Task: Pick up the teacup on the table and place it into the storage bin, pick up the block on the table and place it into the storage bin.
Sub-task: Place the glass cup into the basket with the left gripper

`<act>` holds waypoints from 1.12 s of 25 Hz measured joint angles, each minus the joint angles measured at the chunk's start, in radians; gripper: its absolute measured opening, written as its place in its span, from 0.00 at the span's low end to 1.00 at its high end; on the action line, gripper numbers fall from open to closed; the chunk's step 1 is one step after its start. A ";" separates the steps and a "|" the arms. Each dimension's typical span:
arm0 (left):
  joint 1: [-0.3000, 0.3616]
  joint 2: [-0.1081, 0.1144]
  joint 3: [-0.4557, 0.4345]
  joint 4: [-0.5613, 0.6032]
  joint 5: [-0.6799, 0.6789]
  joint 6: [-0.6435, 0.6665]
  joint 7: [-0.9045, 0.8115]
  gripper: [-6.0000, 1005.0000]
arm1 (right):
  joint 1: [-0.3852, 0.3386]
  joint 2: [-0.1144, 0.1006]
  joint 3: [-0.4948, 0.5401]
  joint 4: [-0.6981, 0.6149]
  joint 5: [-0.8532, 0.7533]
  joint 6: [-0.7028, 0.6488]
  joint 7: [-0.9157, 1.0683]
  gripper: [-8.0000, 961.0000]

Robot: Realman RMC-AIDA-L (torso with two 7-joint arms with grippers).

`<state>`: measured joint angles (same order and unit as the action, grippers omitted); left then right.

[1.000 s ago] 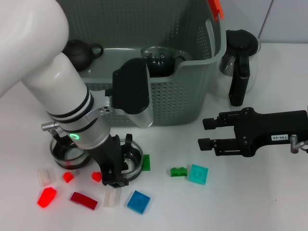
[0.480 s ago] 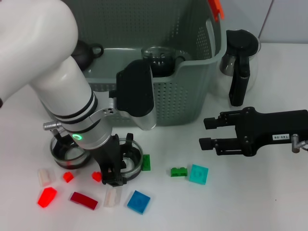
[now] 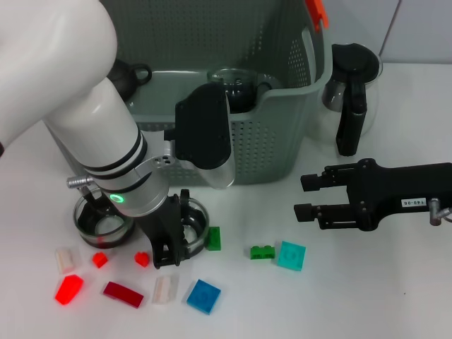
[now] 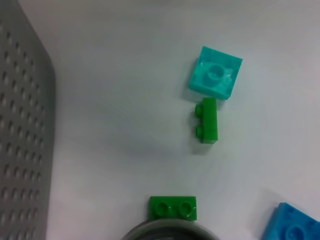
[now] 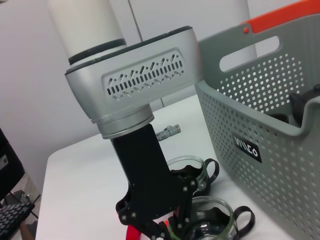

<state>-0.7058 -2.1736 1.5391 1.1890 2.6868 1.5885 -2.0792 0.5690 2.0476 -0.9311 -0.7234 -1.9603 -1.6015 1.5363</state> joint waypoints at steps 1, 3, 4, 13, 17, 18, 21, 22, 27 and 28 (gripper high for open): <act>0.000 0.000 0.001 0.000 0.000 0.003 0.000 0.17 | 0.000 0.000 0.000 0.002 0.000 0.001 -0.001 0.67; -0.001 0.000 0.001 0.000 0.000 0.007 0.000 0.13 | 0.000 0.000 0.000 0.007 0.000 0.004 -0.001 0.67; -0.002 0.000 0.000 0.001 0.000 0.012 0.000 0.11 | 0.000 -0.001 0.000 0.010 0.000 0.004 -0.002 0.67; -0.003 0.003 -0.051 0.063 -0.039 0.134 0.017 0.04 | -0.001 -0.001 0.000 0.012 0.000 0.006 -0.001 0.67; -0.025 0.006 -0.213 0.140 -0.105 0.311 0.075 0.05 | -0.001 -0.001 0.000 0.012 0.000 0.006 0.004 0.67; -0.038 0.007 -0.271 0.151 -0.122 0.363 0.094 0.05 | -0.001 -0.001 0.000 0.012 0.000 0.006 0.004 0.67; -0.068 0.020 -0.431 0.170 -0.172 0.462 0.144 0.05 | -0.001 -0.001 0.000 0.012 0.000 0.006 0.006 0.67; -0.068 0.020 -0.431 0.170 -0.172 0.462 0.144 0.05 | -0.001 -0.001 0.000 0.012 0.000 0.006 0.006 0.67; -0.076 0.140 -0.585 0.090 -0.437 0.477 0.181 0.05 | 0.000 -0.001 0.000 0.012 0.000 0.006 0.007 0.67; -0.079 0.157 -0.612 0.071 -0.482 0.477 0.192 0.05 | 0.001 -0.001 0.000 0.012 0.000 0.006 0.007 0.67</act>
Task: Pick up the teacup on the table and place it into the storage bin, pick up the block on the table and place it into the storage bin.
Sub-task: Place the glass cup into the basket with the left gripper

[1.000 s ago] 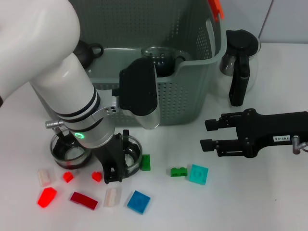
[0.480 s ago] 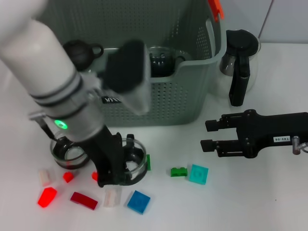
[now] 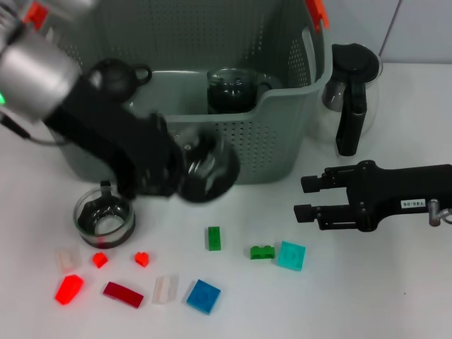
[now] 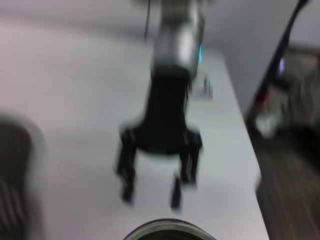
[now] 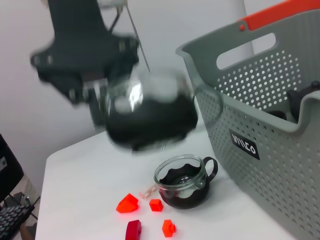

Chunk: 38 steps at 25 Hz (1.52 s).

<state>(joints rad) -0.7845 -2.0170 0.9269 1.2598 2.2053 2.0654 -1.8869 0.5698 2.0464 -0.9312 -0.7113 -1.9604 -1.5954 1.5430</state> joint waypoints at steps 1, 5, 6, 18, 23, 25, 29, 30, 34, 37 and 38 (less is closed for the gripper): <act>-0.002 0.014 -0.032 -0.014 -0.037 -0.001 0.013 0.05 | 0.001 0.000 0.000 0.000 0.000 0.000 0.000 0.67; -0.013 0.045 -0.151 -0.045 -0.129 -0.013 0.049 0.05 | 0.004 0.000 0.000 0.000 0.000 -0.005 0.001 0.67; -0.017 0.047 -0.189 -0.048 -0.141 -0.036 0.054 0.05 | 0.004 0.000 0.000 0.000 0.000 -0.007 0.001 0.67; -0.090 0.036 -0.030 -0.215 -0.020 -0.621 0.006 0.05 | 0.010 0.004 0.000 -0.001 0.000 -0.008 0.002 0.67; -0.181 0.019 0.013 -0.391 0.168 -0.821 -0.049 0.06 | 0.010 0.007 -0.001 -0.001 0.000 -0.010 0.002 0.67; -0.207 0.007 0.015 -0.425 0.232 -0.879 -0.077 0.06 | 0.010 0.007 0.000 -0.001 0.000 -0.011 0.002 0.67; -0.257 -0.023 0.019 -0.491 0.362 -0.978 -0.114 0.06 | 0.009 0.007 0.000 0.000 0.000 -0.011 0.002 0.67; -0.269 -0.028 0.021 -0.508 0.387 -0.996 -0.118 0.06 | 0.009 0.007 0.000 0.000 0.000 -0.012 0.002 0.67; -0.309 -0.041 0.029 -0.587 0.483 -1.075 -0.137 0.06 | 0.009 0.008 0.000 0.001 0.000 -0.012 0.001 0.67; -0.325 -0.051 0.031 -0.620 0.541 -1.107 -0.142 0.06 | 0.009 0.009 0.000 0.001 0.000 -0.012 -0.001 0.67; -0.326 -0.056 0.032 -0.622 0.561 -1.113 -0.144 0.06 | 0.009 0.009 0.000 0.001 0.000 -0.012 -0.003 0.67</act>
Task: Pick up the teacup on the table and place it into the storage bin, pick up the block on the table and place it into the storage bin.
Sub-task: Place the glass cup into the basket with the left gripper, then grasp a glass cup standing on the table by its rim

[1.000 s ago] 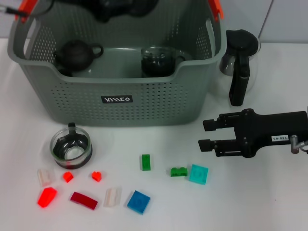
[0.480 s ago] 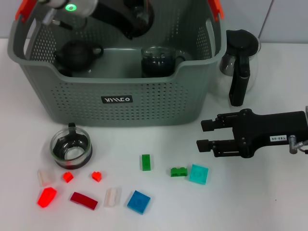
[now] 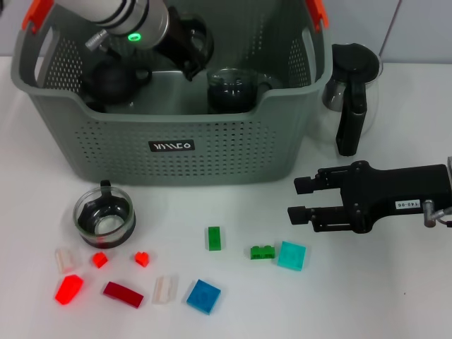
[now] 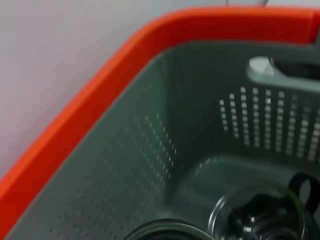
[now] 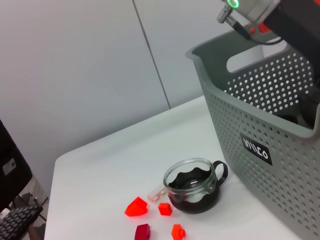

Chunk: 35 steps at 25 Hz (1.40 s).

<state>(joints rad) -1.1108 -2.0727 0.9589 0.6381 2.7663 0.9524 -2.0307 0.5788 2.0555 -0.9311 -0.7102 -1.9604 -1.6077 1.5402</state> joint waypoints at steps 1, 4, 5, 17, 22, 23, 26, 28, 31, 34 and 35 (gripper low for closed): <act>0.000 -0.005 0.003 -0.001 0.016 -0.003 -0.002 0.06 | 0.000 0.000 0.000 0.000 0.000 0.000 -0.001 0.67; 0.003 -0.016 0.022 -0.002 0.051 -0.009 -0.003 0.06 | 0.000 0.000 0.000 0.000 0.000 0.001 -0.003 0.67; 0.005 -0.018 0.032 -0.003 0.055 -0.009 -0.002 0.06 | 0.000 0.000 0.000 0.000 0.000 0.002 -0.004 0.67; 0.008 -0.033 0.068 -0.025 0.059 -0.021 -0.006 0.07 | 0.001 -0.002 0.000 0.000 0.000 0.003 -0.002 0.67; 0.016 -0.035 0.066 0.003 0.054 -0.025 -0.019 0.24 | 0.001 -0.003 0.000 0.000 0.000 0.002 0.002 0.67; 0.020 -0.036 0.064 0.017 0.052 -0.020 -0.022 0.28 | 0.001 -0.003 0.000 0.000 0.000 0.002 0.003 0.67; 0.046 -0.037 0.051 0.088 0.021 0.026 -0.024 0.36 | 0.000 -0.003 0.000 0.002 0.000 0.001 0.004 0.67; 0.069 -0.034 0.043 0.145 -0.013 0.080 -0.021 0.41 | 0.001 -0.004 0.000 0.007 0.000 0.000 0.004 0.67; 0.105 -0.024 0.030 0.208 -0.062 0.151 -0.018 0.49 | 0.003 -0.005 0.000 0.011 0.000 0.000 0.004 0.67; 0.146 -0.009 -0.038 0.268 -0.176 0.221 0.008 0.56 | 0.004 -0.005 0.000 0.011 0.000 0.000 0.004 0.67; 0.160 0.002 -0.086 0.280 -0.249 0.252 0.024 0.58 | 0.005 -0.005 0.000 0.011 0.000 0.000 0.004 0.67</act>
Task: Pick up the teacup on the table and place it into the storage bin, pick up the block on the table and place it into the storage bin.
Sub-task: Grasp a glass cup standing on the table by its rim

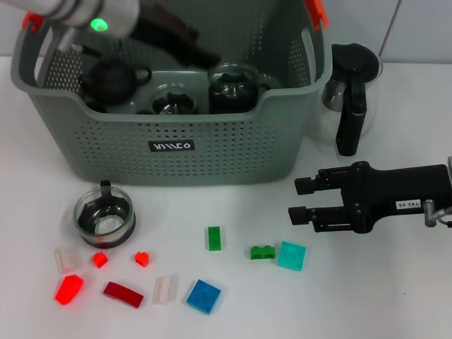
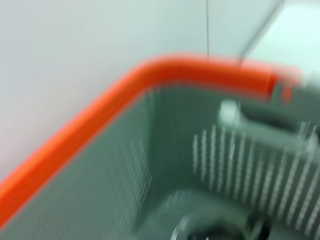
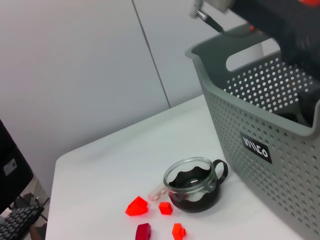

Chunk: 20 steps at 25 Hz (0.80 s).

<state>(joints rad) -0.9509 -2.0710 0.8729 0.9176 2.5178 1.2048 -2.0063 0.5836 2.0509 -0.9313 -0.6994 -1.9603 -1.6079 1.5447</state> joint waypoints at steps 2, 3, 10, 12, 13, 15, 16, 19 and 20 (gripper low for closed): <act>0.020 0.019 -0.083 0.004 -0.109 0.030 0.012 0.61 | 0.000 0.001 -0.002 0.000 0.000 0.000 0.000 0.67; 0.031 0.026 -0.109 0.004 -0.150 0.035 0.011 0.61 | 0.000 0.001 -0.003 0.000 0.000 0.000 0.001 0.67; 0.095 -0.010 -0.137 0.061 -0.222 0.016 -0.034 0.60 | 0.002 0.001 -0.003 0.010 0.000 -0.006 0.009 0.67; 0.112 -0.030 -0.137 0.097 -0.233 -0.003 -0.069 0.60 | 0.002 0.000 -0.005 0.011 0.000 -0.007 0.019 0.67; 0.117 -0.033 -0.137 0.114 -0.239 0.001 -0.085 0.60 | 0.003 -0.001 -0.006 0.011 0.000 -0.007 0.023 0.67; 0.122 -0.031 -0.137 0.141 -0.259 0.052 -0.105 0.60 | 0.004 -0.002 -0.007 0.011 0.000 -0.008 0.027 0.67; 0.122 -0.023 -0.137 0.150 -0.269 0.094 -0.111 0.60 | 0.004 -0.002 -0.007 0.011 0.000 -0.009 0.028 0.67; 0.118 0.015 -0.137 0.179 -0.300 0.263 -0.121 0.60 | 0.004 -0.003 -0.006 0.011 0.000 -0.009 0.029 0.67; 0.119 0.028 -0.137 0.192 -0.306 0.318 -0.119 0.60 | 0.004 -0.003 -0.006 0.011 0.000 -0.009 0.029 0.67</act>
<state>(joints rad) -0.8323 -2.0425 0.7358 1.1098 2.2120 1.5230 -2.1255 0.5878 2.0481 -0.9372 -0.6887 -1.9604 -1.6169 1.5734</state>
